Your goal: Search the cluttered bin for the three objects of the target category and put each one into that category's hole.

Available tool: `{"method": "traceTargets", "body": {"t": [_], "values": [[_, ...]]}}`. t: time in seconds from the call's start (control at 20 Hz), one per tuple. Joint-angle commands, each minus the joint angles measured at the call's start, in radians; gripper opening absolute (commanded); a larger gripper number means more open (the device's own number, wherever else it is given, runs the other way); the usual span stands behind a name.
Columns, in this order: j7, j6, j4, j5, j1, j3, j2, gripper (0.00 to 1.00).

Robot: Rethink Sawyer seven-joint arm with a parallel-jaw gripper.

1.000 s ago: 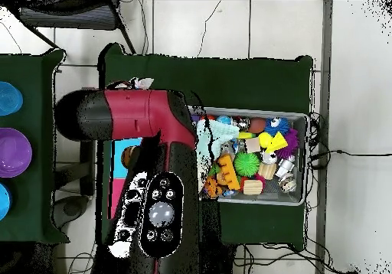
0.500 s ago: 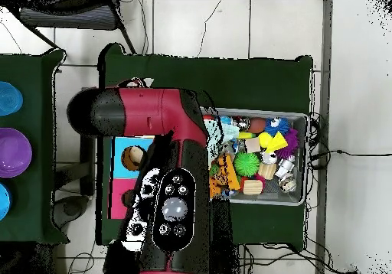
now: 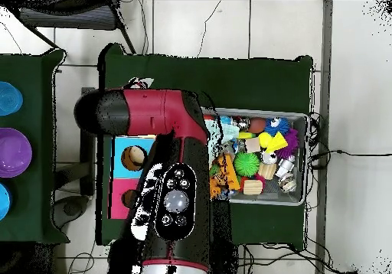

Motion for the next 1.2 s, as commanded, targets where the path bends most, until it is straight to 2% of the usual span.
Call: {"method": "traceTargets", "body": {"t": [0.05, 0.75, 1.2], "values": [[0.093, -0.070, 0.085, -0.010, -0.024, 0.027, 0.069, 0.00], [0.128, -0.152, 0.045, 0.021, -0.010, 0.037, 0.149, 0.00], [0.090, -0.118, 0.098, 0.056, -0.024, 0.085, 0.112, 0.00]]}}
